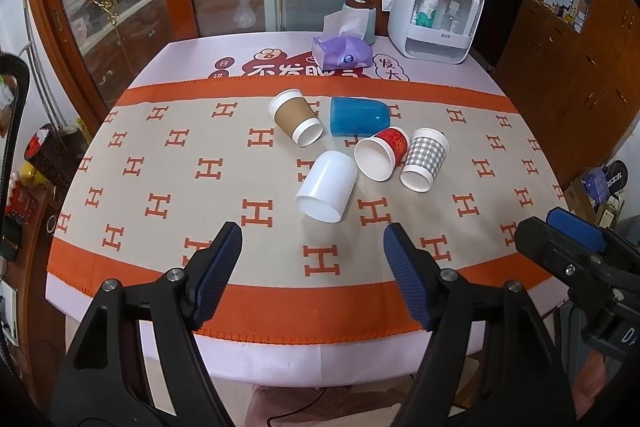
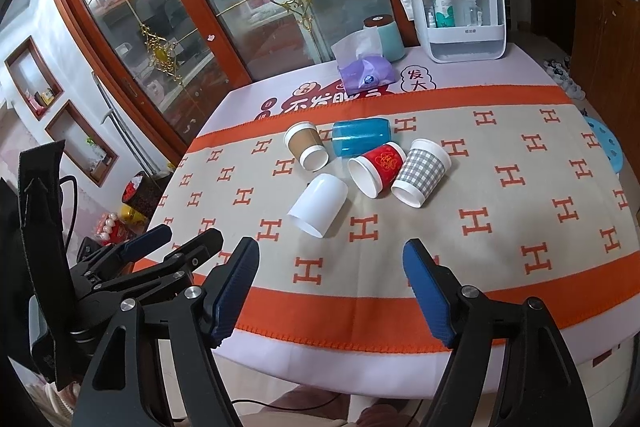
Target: Flip cup upside down
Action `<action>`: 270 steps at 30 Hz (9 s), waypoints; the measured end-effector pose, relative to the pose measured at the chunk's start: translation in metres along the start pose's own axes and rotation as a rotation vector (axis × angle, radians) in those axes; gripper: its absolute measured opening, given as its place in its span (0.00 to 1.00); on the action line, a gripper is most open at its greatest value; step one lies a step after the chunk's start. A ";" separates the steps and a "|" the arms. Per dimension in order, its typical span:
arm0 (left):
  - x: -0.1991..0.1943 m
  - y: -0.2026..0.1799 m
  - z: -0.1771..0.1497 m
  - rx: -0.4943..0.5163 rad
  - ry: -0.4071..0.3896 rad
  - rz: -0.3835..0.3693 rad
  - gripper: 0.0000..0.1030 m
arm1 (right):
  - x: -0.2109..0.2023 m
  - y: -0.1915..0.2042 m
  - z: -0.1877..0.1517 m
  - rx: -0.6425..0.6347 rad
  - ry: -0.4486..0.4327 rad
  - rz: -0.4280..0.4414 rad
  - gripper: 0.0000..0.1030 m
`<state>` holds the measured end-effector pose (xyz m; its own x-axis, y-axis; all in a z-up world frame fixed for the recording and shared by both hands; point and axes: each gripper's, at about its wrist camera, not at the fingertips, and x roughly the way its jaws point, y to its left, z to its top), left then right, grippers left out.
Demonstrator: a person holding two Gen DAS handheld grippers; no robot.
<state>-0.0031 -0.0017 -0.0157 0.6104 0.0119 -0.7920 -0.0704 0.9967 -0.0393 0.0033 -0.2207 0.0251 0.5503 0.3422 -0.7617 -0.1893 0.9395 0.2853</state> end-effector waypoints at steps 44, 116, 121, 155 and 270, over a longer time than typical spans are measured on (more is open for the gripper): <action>0.027 0.002 0.009 0.017 0.066 0.011 0.69 | 0.025 -0.001 0.003 0.012 0.020 0.005 0.73; 0.312 -0.021 0.072 0.130 0.518 -0.294 0.63 | 0.251 -0.100 0.009 0.429 0.289 -0.098 0.73; 0.283 -0.013 0.072 0.092 0.495 -0.274 0.63 | 0.239 -0.097 0.009 0.416 0.276 -0.093 0.73; 0.226 0.018 -0.040 -0.227 0.511 -0.178 0.79 | 0.201 -0.107 -0.056 0.257 0.401 -0.032 0.73; 0.036 0.026 -0.024 0.026 0.127 -0.089 0.82 | 0.052 0.029 -0.027 -0.071 0.138 -0.033 0.80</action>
<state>-0.0016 0.0227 -0.0603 0.5087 -0.0852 -0.8567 0.0011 0.9952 -0.0983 0.0039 -0.1753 -0.0216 0.4410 0.3050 -0.8441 -0.2327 0.9472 0.2207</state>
